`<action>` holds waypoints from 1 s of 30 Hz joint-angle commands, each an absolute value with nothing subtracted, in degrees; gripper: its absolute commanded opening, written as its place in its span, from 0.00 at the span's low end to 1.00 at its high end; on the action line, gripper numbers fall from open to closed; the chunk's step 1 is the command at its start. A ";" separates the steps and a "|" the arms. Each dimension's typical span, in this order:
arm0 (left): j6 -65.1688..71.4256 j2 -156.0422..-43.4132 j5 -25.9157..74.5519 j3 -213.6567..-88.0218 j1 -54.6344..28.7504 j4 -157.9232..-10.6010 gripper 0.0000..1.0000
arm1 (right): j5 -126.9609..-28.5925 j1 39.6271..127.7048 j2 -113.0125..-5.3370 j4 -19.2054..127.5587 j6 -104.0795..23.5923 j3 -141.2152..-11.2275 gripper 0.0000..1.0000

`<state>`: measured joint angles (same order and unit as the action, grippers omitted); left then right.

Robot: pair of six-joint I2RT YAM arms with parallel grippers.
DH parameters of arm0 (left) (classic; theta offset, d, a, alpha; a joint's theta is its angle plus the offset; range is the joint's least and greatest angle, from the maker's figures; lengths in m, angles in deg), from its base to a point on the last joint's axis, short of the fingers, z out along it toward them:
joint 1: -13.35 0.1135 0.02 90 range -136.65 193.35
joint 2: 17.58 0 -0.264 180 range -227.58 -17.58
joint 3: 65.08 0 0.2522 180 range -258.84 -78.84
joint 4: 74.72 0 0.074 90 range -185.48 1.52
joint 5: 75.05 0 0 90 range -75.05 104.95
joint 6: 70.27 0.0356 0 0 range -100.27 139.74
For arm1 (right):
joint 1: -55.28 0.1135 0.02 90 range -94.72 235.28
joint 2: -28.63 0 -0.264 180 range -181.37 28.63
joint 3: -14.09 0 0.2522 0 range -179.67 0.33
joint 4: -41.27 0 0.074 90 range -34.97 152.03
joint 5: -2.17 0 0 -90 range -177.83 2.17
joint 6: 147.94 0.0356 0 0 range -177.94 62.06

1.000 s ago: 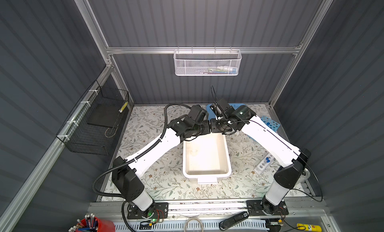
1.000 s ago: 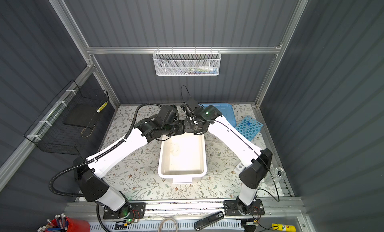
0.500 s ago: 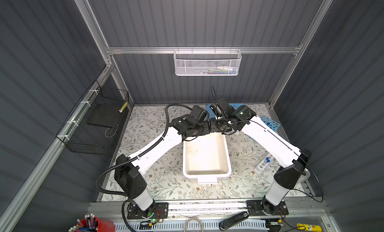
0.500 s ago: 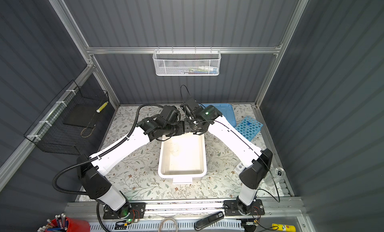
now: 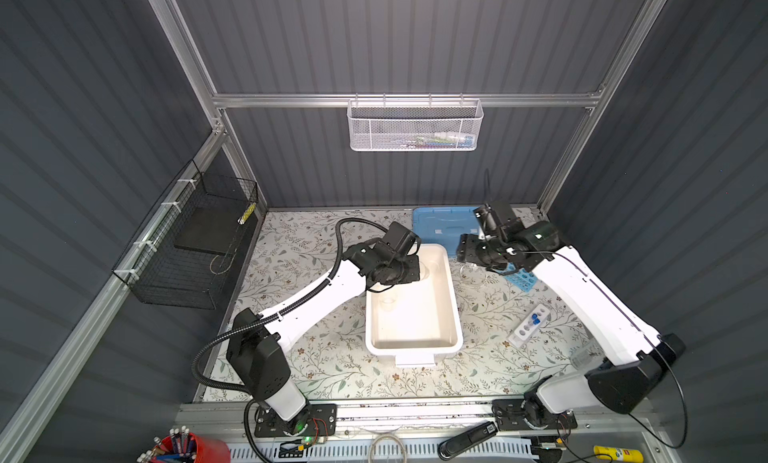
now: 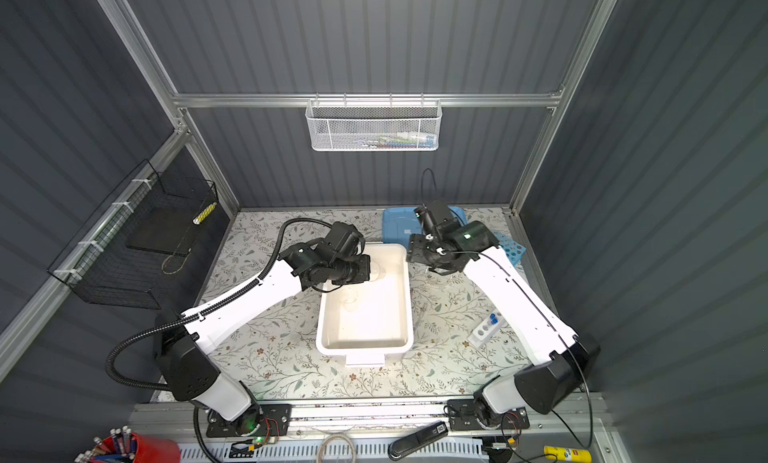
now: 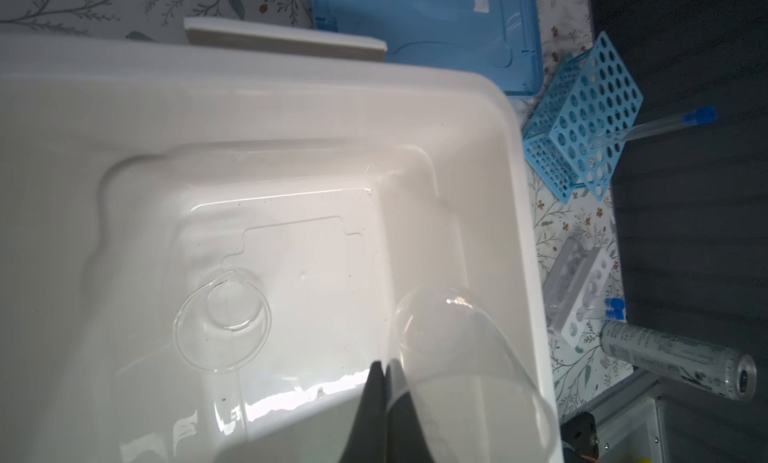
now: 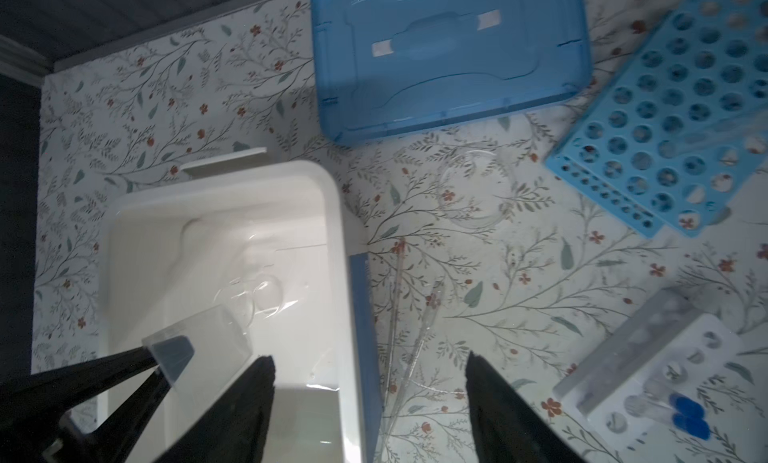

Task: Organize the chemistry lab equipment
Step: 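Close the left gripper on the plastic beaker while the right gripper opens, then lower the plastic beaker into the bin with the left gripper while the right withdraws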

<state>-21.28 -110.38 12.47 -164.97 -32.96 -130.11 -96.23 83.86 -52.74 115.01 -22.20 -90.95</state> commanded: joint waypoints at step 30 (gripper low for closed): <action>-20.54 -124.33 13.75 -170.80 -35.35 -137.00 0.00 | -83.53 66.52 -46.13 111.54 -29.03 -79.99 0.89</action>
